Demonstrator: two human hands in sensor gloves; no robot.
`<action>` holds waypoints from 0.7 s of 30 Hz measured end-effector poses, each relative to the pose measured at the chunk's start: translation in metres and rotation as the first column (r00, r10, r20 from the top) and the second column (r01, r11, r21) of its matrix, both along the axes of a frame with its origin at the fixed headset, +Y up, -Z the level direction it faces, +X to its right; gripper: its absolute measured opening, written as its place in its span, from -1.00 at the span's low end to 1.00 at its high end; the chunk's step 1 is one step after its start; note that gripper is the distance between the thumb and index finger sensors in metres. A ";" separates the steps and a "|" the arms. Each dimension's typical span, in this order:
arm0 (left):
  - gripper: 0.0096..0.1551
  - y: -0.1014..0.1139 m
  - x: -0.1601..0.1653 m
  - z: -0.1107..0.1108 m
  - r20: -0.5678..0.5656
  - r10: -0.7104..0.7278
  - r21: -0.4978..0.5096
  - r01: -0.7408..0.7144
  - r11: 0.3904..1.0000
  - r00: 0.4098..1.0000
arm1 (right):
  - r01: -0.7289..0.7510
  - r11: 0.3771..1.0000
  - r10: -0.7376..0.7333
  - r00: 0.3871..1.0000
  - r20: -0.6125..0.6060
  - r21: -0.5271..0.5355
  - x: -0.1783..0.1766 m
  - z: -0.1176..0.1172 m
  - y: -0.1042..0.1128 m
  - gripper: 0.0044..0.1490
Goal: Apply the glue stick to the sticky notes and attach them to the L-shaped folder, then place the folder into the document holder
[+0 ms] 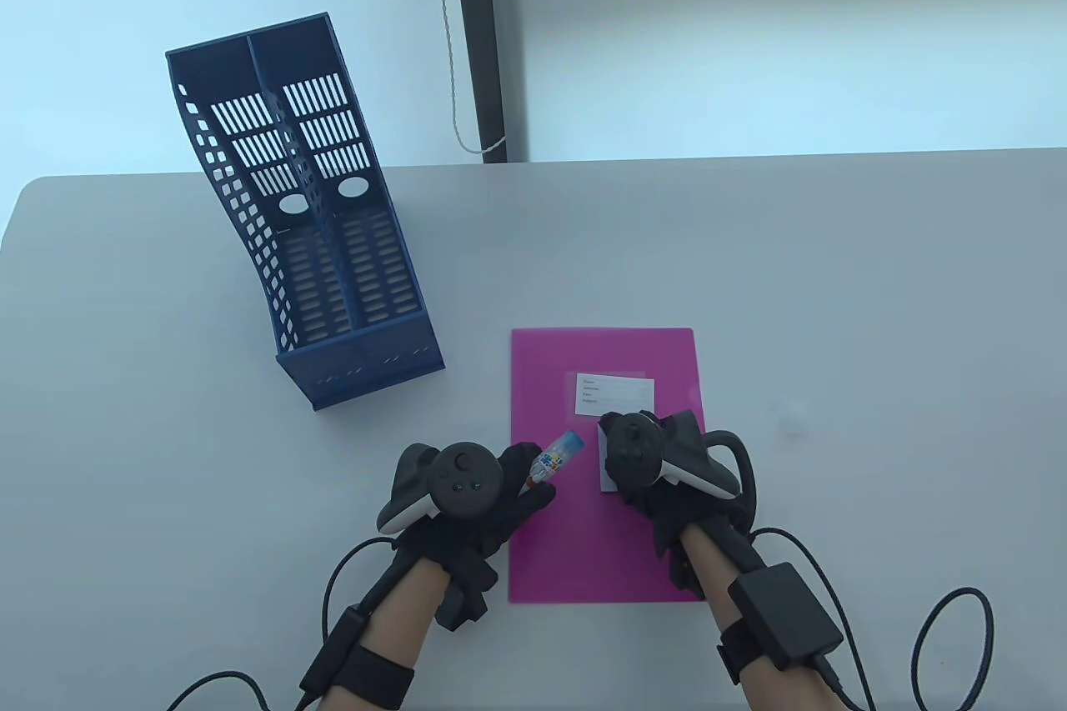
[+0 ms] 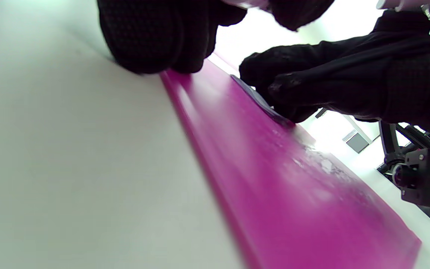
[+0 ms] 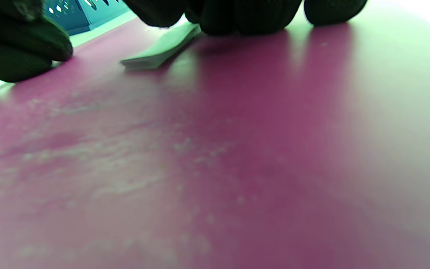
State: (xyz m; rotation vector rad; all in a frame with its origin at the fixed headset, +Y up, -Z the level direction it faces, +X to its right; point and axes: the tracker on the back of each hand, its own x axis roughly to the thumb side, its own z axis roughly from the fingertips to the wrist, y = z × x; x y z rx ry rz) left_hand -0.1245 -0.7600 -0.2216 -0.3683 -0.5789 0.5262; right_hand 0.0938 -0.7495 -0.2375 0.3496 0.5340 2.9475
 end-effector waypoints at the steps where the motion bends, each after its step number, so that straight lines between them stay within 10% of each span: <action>1: -0.28 0.000 0.000 0.000 0.000 -0.001 0.001 0.001 1.000 1.000 | -0.012 1.000 0.012 1.000 0.003 0.004 -0.001 -0.002 0.000 -0.30; 10: -0.28 0.000 0.000 0.000 0.000 -0.002 0.003 0.002 1.000 1.000 | 0.015 0.999 -0.014 1.000 0.013 -0.046 0.002 -0.007 0.002 -0.30; 21: -0.26 0.012 -0.004 0.001 0.035 0.109 -0.038 -0.108 0.993 0.993 | 0.429 0.895 -0.437 0.899 0.042 0.120 0.042 0.013 0.035 -0.12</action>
